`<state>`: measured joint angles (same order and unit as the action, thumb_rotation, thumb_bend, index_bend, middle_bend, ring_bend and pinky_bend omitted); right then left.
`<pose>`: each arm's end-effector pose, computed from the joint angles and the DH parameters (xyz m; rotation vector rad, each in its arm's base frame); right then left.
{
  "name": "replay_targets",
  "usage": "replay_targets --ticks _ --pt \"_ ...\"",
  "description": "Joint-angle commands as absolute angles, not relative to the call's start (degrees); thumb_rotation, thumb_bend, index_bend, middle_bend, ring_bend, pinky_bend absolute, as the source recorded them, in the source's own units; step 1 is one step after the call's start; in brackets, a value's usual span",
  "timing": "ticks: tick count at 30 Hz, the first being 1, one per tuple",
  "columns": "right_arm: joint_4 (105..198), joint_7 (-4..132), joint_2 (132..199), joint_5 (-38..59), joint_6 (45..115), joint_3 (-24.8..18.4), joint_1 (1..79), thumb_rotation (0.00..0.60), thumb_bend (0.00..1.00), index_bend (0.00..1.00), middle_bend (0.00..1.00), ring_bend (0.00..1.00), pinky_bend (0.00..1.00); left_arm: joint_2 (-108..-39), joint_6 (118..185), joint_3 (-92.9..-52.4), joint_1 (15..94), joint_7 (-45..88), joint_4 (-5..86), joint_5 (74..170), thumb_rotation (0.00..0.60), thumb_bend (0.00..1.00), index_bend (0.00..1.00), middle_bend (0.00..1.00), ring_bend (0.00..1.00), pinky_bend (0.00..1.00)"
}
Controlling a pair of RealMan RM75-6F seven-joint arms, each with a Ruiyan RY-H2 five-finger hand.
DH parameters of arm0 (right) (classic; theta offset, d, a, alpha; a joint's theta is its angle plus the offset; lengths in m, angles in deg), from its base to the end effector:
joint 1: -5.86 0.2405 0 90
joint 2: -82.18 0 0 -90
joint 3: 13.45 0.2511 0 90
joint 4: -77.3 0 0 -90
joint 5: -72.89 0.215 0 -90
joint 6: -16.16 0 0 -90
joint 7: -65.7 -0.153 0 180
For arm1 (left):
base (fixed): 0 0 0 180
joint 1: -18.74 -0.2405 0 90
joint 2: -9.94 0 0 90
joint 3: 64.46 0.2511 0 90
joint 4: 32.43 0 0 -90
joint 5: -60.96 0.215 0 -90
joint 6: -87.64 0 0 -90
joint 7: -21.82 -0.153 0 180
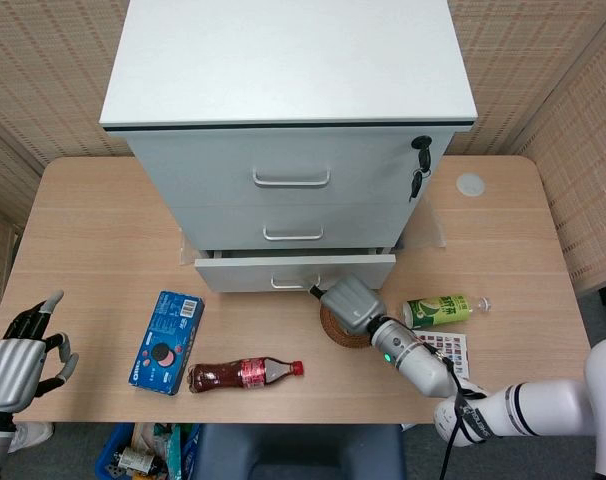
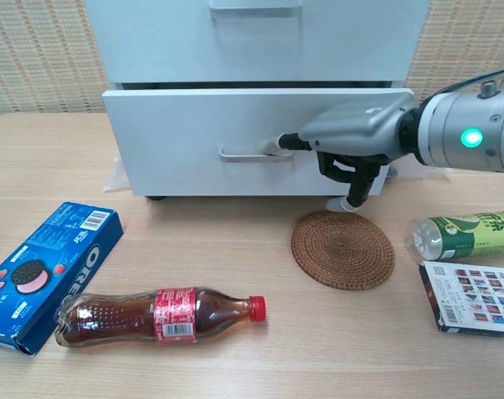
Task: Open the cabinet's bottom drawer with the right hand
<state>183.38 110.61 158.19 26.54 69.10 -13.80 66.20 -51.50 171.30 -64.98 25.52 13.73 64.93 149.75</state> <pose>-0.0817 -0.3180 -0.0094 2.2429 -0.5826 0.5919 -0.2864 0.1892 0.1467 -1.5195 -0.8256 -0.8423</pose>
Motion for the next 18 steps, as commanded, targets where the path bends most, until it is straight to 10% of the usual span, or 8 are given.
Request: replay_targets --ticks 1,18 --pt "184.04 110.60 157.76 25.79 69.47 -14.35 65.82 0.600 0.29 0.05 0.81 0.81 0.76 -51.36 171.18 -64.89 25.51 13.49 65.19 149.68 0.600 0.36 0.00 0.00 0.10 0.15" --pt "189.60 110.99 154.97 19.03 72.01 -17.77 62.44 0.600 0.29 0.05 0.81 0.81 0.76 -50.88 170.45 -64.59 25.52 12.69 66.34 149.29 0.600 0.36 0.00 0.00 0.10 0.14"
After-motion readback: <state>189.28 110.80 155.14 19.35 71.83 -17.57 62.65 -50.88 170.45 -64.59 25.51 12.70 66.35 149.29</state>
